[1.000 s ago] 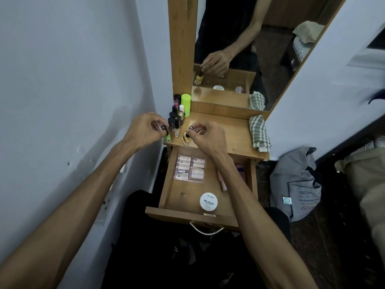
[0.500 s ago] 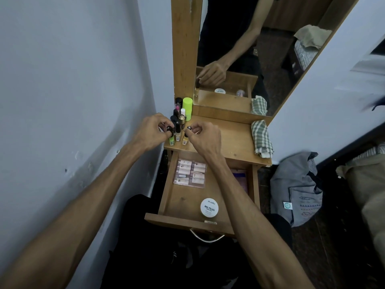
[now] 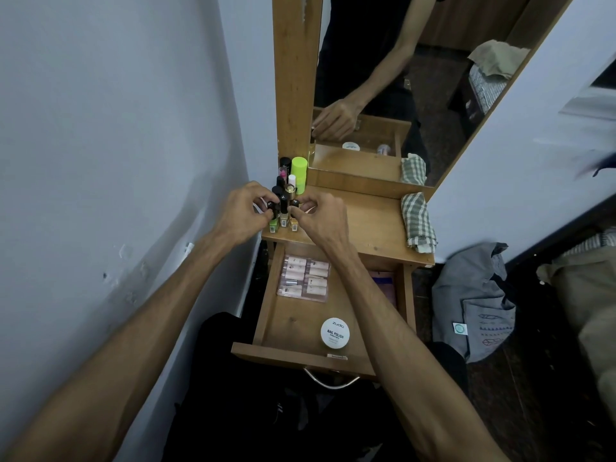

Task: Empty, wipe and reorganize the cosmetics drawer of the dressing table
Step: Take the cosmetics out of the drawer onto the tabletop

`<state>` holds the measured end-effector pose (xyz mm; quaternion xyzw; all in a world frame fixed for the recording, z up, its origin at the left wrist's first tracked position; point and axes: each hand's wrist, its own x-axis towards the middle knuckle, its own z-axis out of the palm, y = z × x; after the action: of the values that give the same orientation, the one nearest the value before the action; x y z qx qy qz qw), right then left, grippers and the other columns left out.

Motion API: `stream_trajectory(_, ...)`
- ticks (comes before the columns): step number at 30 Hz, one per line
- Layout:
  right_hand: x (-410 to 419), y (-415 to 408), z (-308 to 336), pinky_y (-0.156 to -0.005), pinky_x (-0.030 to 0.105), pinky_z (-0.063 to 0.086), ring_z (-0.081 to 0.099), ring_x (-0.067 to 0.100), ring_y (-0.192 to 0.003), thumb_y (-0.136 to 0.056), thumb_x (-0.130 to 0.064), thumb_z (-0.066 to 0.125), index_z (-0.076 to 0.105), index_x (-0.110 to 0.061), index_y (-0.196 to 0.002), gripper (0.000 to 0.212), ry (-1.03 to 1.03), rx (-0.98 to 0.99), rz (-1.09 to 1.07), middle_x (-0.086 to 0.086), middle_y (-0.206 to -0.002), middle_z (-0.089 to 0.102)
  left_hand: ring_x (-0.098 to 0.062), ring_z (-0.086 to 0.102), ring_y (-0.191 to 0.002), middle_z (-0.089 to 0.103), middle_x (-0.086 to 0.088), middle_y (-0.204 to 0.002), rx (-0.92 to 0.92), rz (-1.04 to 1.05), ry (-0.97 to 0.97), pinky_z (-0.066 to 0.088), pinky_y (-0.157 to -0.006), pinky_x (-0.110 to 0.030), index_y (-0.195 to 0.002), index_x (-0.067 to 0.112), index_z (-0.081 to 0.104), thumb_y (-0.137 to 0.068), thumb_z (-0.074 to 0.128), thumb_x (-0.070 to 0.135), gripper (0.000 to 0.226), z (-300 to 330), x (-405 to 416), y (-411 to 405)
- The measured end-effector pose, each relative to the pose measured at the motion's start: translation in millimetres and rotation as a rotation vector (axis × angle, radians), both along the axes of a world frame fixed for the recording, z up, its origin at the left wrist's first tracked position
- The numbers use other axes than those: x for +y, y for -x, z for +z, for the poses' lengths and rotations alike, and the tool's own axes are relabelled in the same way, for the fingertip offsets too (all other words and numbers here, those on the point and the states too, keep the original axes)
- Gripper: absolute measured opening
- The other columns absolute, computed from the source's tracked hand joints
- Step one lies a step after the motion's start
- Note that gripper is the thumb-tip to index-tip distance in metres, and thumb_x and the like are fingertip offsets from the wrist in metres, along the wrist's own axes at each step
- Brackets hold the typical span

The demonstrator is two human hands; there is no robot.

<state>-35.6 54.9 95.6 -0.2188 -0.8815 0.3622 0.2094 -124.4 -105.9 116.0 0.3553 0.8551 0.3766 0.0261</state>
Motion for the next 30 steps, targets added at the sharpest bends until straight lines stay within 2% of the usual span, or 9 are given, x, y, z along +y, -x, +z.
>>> stream_trajectory(4,1.1,-0.9,-1.0,-0.074,0.034,0.062,0.069,0.006,-0.075,-0.082,-0.033,0.082,0.078,-0.016,-0.109,0.032,-0.003,-0.011,0.022,-0.007,-0.085,0.076,-0.009,0.061,-0.079,0.061,0.001,-0.101,0.006,0.012,-0.024,0.057,-0.071,-0.025,-0.11,0.008,0.076,-0.081,0.075,-0.004,0.031,-2.3,-1.6,-1.6)
stream_trajectory(7,2.0,-6.3,0.7,-0.076,0.033,0.061,0.069,0.007,-0.076,-0.083,-0.035,0.082,0.078,-0.016,-0.112,0.035,-0.011,-0.011,0.033,-0.007,-0.086,0.076,-0.006,0.061,-0.078,0.061,0.001,-0.105,0.019,0.026,-0.046,0.058,-0.07,-0.027,-0.114,0.009,0.075,-0.08,0.077,-0.002,0.036,-5.4,-4.0,-3.6)
stream_trajectory(11,2.0,-20.2,0.6,-0.073,0.033,0.062,0.069,0.004,-0.071,-0.082,-0.038,0.078,0.078,-0.022,-0.108,0.031,0.0,0.02,0.026,-0.009,-0.084,0.076,-0.006,0.059,-0.075,0.063,-0.001,-0.111,0.042,0.077,-0.08,0.054,-0.065,-0.021,-0.118,0.013,0.073,-0.081,0.078,0.003,0.039,-8.3,-8.8,-12.6)
stream_trajectory(15,3.3,-45.9,-6.9,-0.069,0.033,0.063,0.066,-0.001,-0.069,-0.085,-0.03,0.072,0.079,-0.02,-0.097,0.017,0.001,0.041,-0.002,-0.011,-0.082,0.075,-0.003,0.056,-0.07,0.061,0.005,-0.102,0.071,0.123,-0.155,0.046,-0.063,-0.01,-0.109,0.013,0.073,-0.083,0.076,0.005,0.027,-13.7,-14.9,-34.5)
stream_trajectory(19,10.1,-77.9,-19.9,-0.068,0.032,0.062,0.067,-0.001,-0.069,-0.082,-0.027,0.066,0.079,-0.023,-0.087,0.014,0.023,0.022,-0.048,-0.014,-0.077,0.073,0.003,0.057,-0.075,0.061,0.013,-0.091,0.034,0.123,-0.179,0.048,-0.066,-0.012,-0.096,0.016,0.073,-0.085,0.072,0.005,0.016,-32.5,-18.2,-66.6)
stream_trajectory(22,15.2,-101.7,-32.9,-0.069,0.031,0.06,0.066,-0.001,-0.07,-0.079,-0.028,0.065,0.078,-0.024,-0.083,0.014,0.051,-0.028,-0.08,-0.014,-0.074,0.072,0.002,0.056,-0.077,0.066,0.008,-0.09,0.019,0.045,-0.13,0.052,-0.071,-0.021,-0.093,0.015,0.074,-0.084,0.072,0.001,0.017,-50.9,-16.2,-91.1)
stream_trajectory(26,15.8,-124.9,-49.2,-0.072,0.024,0.055,0.069,0.004,-0.074,-0.079,-0.026,0.067,0.079,-0.024,-0.084,0.013,0.134,-0.189,-0.147,-0.01,-0.077,0.075,-0.008,0.058,-0.078,0.067,0.006,-0.096,-0.01,-0.009,0.023,0.057,-0.078,-0.033,-0.091,0.017,0.074,-0.084,0.072,0.007,0.011,-69.9,-8.3,-118.4)
stream_trajectory(28,13.3,-129.0,-64.7,-0.077,0.025,0.054,0.072,0.013,-0.084,-0.08,-0.028,0.067,0.08,-0.023,-0.088,0.016,0.195,-0.317,-0.159,-0.006,-0.086,0.078,-0.007,0.057,-0.086,0.068,0.006,-0.108,0.0,-0.02,0.147,0.054,-0.089,-0.03,-0.094,0.018,0.074,-0.085,0.07,0.011,0.011,-78.2,-4.7,-125.5)
stream_trajectory(30,8.4,-129.2,-81.0,-0.086,0.029,0.054,0.071,0.022,-0.098,-0.08,-0.033,0.066,0.08,-0.021,-0.092,0.023,0.232,-0.433,-0.153,-0.002,-0.103,0.076,-0.01,0.06,-0.097,0.065,0.006,-0.121,-0.008,-0.032,0.289,0.049,-0.094,-0.027,-0.104,0.019,0.074,-0.086,0.07,0.016,0.018,-85.4,-3.9,-128.0)
